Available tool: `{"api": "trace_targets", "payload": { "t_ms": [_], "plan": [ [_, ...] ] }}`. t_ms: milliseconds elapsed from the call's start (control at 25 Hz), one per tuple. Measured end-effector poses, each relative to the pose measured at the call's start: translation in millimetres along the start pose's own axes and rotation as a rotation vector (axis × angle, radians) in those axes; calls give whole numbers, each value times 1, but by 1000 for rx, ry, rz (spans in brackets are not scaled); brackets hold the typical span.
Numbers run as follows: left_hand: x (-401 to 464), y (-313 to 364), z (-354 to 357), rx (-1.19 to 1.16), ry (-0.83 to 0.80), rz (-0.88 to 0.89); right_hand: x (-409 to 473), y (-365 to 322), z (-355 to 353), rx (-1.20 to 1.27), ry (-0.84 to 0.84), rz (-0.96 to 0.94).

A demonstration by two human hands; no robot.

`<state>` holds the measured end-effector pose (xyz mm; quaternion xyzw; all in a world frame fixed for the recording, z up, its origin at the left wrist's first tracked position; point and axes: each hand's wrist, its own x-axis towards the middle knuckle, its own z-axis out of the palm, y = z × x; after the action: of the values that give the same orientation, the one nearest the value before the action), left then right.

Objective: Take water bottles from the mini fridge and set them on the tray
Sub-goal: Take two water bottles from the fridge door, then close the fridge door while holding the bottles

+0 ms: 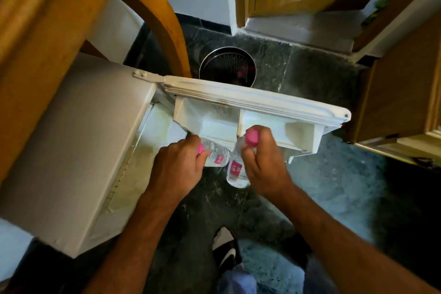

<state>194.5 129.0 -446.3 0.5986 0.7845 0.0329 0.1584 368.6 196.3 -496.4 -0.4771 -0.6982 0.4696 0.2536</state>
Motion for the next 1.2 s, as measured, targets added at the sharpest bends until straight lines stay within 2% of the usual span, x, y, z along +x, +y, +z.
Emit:
{"api": "trace_targets", "payload": {
  "t_ms": [120,240,360,520,600,680,880,960,1080,1200],
  "plan": [
    [-26,29,-8,2,-10,-145,20,8,-46,-123,-31,114],
    [-44,50,-5,-12,-2,-248,25,37,-59,-281,-254,230],
    [-59,62,4,-49,3,-314,10,64,-55,-333,-421,355],
    [-81,62,13,-97,-1,-369,-40,76,-32,-357,-573,366],
    [-93,54,13,-120,13,-390,-63,70,-25,-337,-563,294],
    [-100,46,12,-125,17,-407,-59,58,-29,-317,-463,223],
    [-103,29,-2,-118,25,-424,36,22,-42,-480,-164,137],
    [-99,24,-8,-115,34,-424,79,16,-48,-577,-161,238],
    [-94,21,-13,-119,23,-445,99,22,-52,-692,-266,401],
    [-92,21,-14,-131,13,-472,92,27,-53,-730,-291,394]
  ]
}}
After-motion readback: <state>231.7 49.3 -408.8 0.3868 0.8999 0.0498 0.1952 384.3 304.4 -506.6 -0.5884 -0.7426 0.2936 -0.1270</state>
